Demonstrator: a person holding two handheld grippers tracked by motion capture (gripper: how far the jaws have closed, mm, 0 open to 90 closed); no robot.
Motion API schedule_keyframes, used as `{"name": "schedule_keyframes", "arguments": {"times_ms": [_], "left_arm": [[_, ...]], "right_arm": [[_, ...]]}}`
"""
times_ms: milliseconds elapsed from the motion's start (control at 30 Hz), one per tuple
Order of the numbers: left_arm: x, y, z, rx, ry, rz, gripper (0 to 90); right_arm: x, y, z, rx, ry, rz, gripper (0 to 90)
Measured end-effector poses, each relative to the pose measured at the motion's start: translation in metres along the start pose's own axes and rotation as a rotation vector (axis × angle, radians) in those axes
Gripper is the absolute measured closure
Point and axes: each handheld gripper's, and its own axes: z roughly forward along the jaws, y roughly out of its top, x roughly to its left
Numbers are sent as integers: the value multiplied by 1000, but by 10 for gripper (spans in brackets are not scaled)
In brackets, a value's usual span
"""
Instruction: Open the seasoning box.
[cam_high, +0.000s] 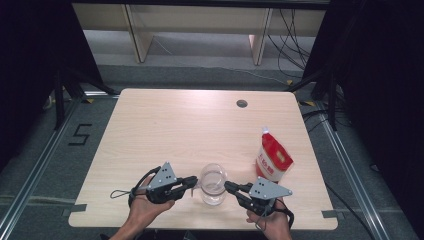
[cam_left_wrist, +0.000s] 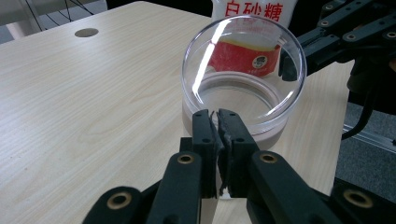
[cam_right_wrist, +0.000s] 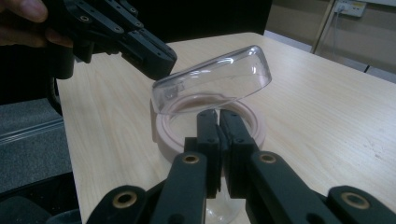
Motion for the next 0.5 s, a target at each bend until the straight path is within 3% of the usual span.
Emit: {"name": "schedule_keyframes", "arguments": {"times_ms": [67,100,133,167,233,267,300,367,467,500], "left_arm": [[1,0,1,-9,-10,-8,844],[1,0,1,-9,-10,-8,837],[2,0,0,-3,-12,-15,803],[2,0,0,-3,-12,-15,770],[6,0,-2,-5,-19,-6,735],[6,0,-2,-5,-28,-5,696],[5,0,-4,-2,-20,-17,639],[6,-1,-7,10,-19,12,551],[5,-4,-11,15,-17,-18,479],[5,-7,-12,23,-22,-27,409]], "right_arm": [[1,1,-1,16,4,10,874],[-1,2,0,-1,1,-21,873],[1,2,0,3,-2,12,873],[1,2,0,3,-2,12,873],[0,4,1,-3,13,-14,874],[0,4,1,-6,7,-25,873],[1,5,1,0,8,-4,873],[2,5,1,6,13,0,873],[1,6,1,5,11,0,873],[1,7,1,1,18,-11,873]]}}
